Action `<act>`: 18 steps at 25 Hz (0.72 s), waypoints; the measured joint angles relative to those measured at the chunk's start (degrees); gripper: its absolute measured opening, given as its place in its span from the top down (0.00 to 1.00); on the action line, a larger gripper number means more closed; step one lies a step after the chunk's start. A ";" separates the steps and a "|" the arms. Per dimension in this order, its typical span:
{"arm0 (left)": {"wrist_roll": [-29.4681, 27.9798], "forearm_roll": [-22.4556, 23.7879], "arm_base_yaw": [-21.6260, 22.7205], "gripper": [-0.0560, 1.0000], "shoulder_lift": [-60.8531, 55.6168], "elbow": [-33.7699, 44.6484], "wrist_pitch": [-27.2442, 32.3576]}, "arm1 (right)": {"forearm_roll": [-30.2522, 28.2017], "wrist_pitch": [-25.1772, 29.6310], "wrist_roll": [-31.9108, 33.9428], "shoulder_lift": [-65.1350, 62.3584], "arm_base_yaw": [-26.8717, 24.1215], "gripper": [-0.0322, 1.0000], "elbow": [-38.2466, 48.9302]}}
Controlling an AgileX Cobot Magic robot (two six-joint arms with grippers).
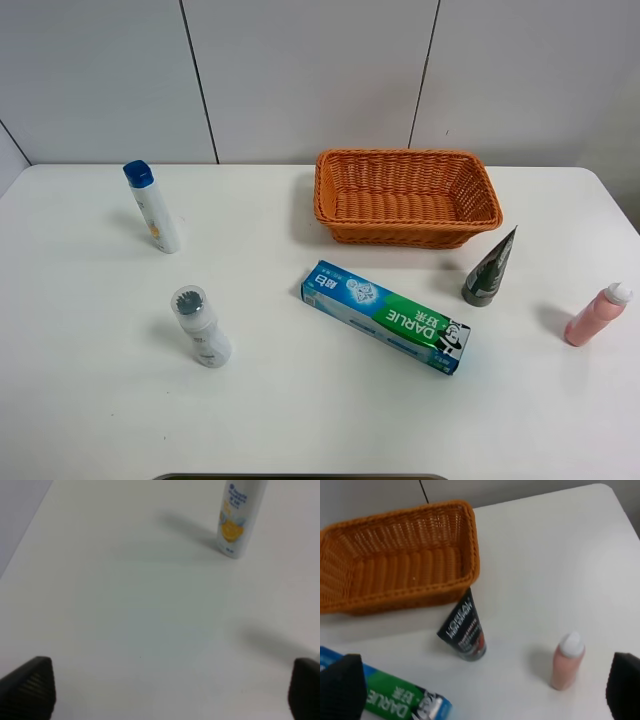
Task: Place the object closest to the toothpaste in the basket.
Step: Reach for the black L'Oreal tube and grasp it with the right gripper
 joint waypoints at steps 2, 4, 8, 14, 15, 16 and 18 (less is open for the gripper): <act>0.00 0.00 0.00 0.06 0.00 0.00 0.00 | 0.00 -0.89 1.96 3.31 0.00 0.01 -1.36; 0.00 0.00 0.00 0.06 0.00 0.00 0.00 | 0.00 -1.25 3.98 7.33 0.00 0.01 -2.67; 0.00 0.00 0.00 0.06 0.00 0.00 0.00 | 0.00 -2.70 7.32 14.19 0.00 0.01 -4.80; 0.00 0.00 0.00 0.06 0.00 0.00 0.00 | 1.48 -6.46 11.69 23.94 0.00 0.01 -5.89; 0.00 0.00 0.00 0.06 0.00 0.00 0.00 | 2.03 -6.92 12.17 25.68 0.00 0.01 -5.89; 0.00 0.00 0.00 0.06 0.00 0.00 0.00 | 2.46 -7.20 12.47 27.48 0.00 0.01 -5.94; 0.00 0.00 0.00 0.06 0.00 0.00 0.00 | 3.36 -7.33 13.18 30.77 0.00 0.01 -6.00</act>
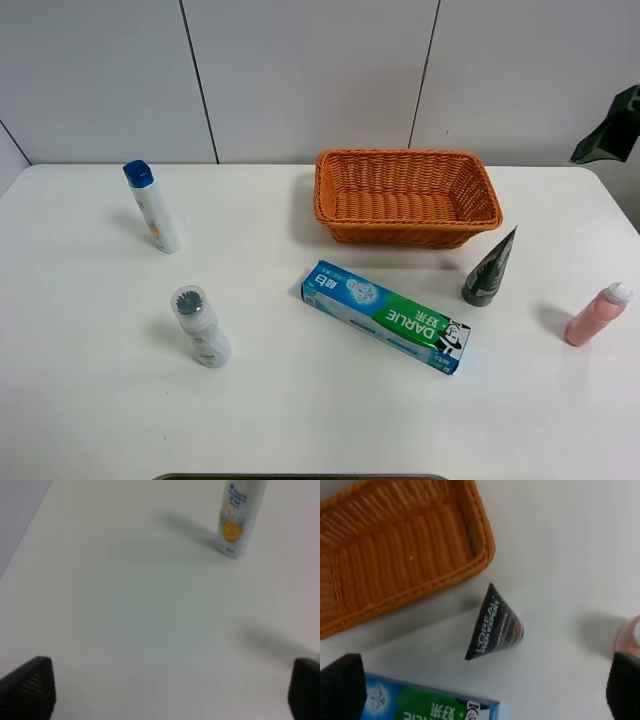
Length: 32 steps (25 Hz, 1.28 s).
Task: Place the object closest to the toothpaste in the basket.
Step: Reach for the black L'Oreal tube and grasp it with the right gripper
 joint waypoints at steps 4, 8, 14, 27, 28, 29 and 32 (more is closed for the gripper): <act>0.00 0.00 0.00 0.06 0.00 0.00 0.00 | 1.23 -1.48 0.87 6.37 0.00 0.01 0.00; 0.00 0.00 0.00 0.06 0.00 0.00 0.00 | 2.65 -3.17 2.19 11.27 0.00 0.01 0.00; 0.00 0.00 0.00 0.06 0.00 0.00 0.00 | 5.27 -4.67 3.83 16.86 0.00 0.01 0.00; 0.00 0.00 0.00 0.06 0.00 0.00 0.00 | 5.71 -6.51 6.90 25.60 0.00 0.01 0.00; 0.00 0.00 0.00 0.06 0.00 0.00 0.00 | 5.71 -7.00 6.90 26.14 0.00 0.01 0.00; 0.00 0.00 0.00 0.06 0.00 0.00 0.00 | 5.71 -7.48 6.90 26.87 0.00 0.01 0.00; 0.00 0.00 0.00 0.06 0.00 0.00 0.00 | 5.71 -8.04 6.90 28.83 0.00 0.01 -0.05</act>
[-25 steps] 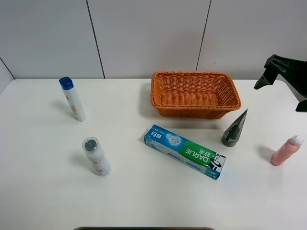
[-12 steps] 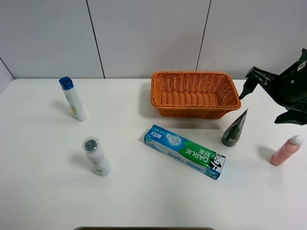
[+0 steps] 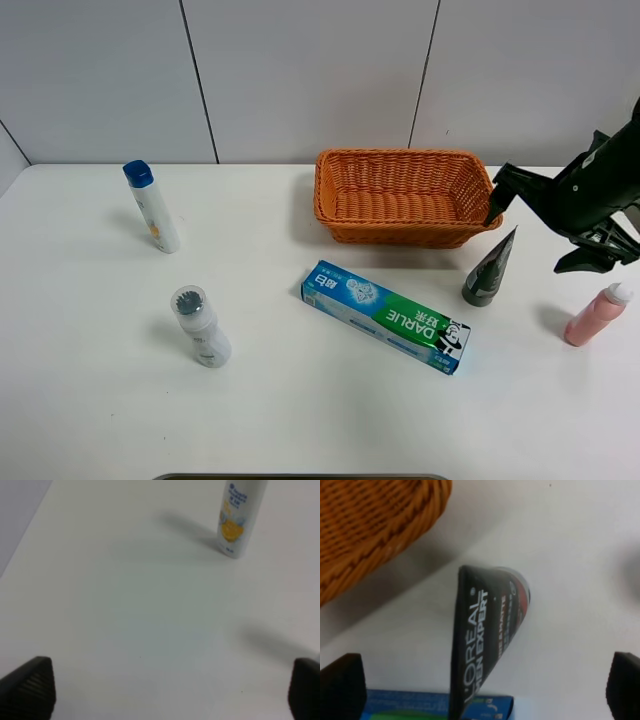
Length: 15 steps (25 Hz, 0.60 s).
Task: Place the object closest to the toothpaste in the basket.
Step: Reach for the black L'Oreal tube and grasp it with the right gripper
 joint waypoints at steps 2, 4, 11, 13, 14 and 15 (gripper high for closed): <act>0.00 0.00 0.00 0.06 0.00 0.00 0.00 | 0.00 -0.78 0.00 1.73 0.00 0.01 0.00; 0.00 0.00 0.00 0.06 0.00 0.00 0.00 | 0.00 -1.36 0.00 3.31 0.00 0.01 0.00; 0.00 0.00 0.00 0.06 0.00 0.00 0.00 | 0.00 -4.03 0.00 8.21 0.00 0.01 0.00; 0.00 0.00 0.00 0.06 0.00 0.00 0.00 | 0.00 -4.47 -0.05 9.52 0.00 0.01 0.00; 0.00 0.00 0.00 0.06 0.00 0.00 0.00 | 0.00 -4.47 -0.10 10.04 0.00 0.01 0.00; 0.00 0.00 0.00 0.06 0.00 0.00 0.00 | 0.00 -4.65 -0.09 10.65 0.00 0.01 0.00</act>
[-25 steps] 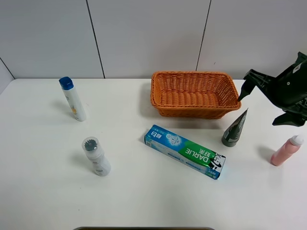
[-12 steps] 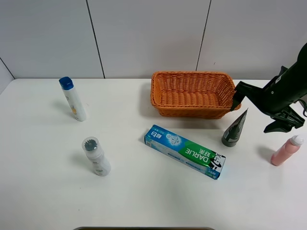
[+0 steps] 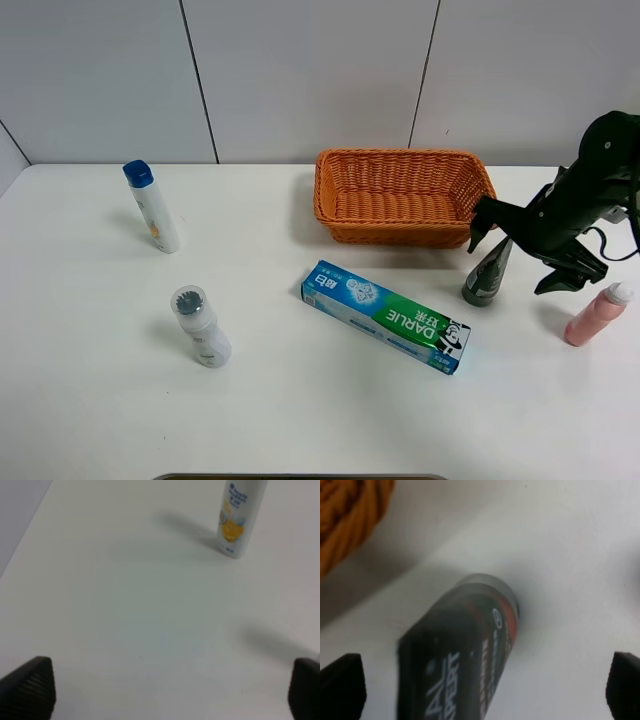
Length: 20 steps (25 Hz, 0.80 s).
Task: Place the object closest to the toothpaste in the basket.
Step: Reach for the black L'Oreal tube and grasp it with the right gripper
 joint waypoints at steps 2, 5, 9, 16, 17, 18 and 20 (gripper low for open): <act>0.00 0.00 0.00 0.06 0.00 0.00 0.00 | 0.00 -0.60 0.00 1.00 0.00 0.01 0.00; 0.00 0.00 0.00 0.06 0.00 0.00 0.00 | 0.00 -0.92 -0.08 2.01 0.00 0.01 0.00; 0.02 0.00 0.00 0.06 0.00 0.00 0.00 | 0.00 -1.15 -0.07 2.84 0.00 0.01 0.00; 0.02 0.00 0.00 0.06 0.00 0.00 0.00 | 0.00 -1.96 -0.07 2.85 0.00 0.05 0.00; 0.02 0.00 0.00 0.06 0.00 0.00 0.00 | 0.00 -2.09 -0.07 2.85 0.00 0.09 0.00; 0.02 0.00 0.00 0.06 0.00 0.00 0.00 | 0.00 -2.19 -0.07 2.96 0.00 0.12 0.00; 0.02 0.00 0.00 0.06 0.00 0.00 0.00 | 0.00 -2.19 -0.07 3.13 0.00 0.23 0.00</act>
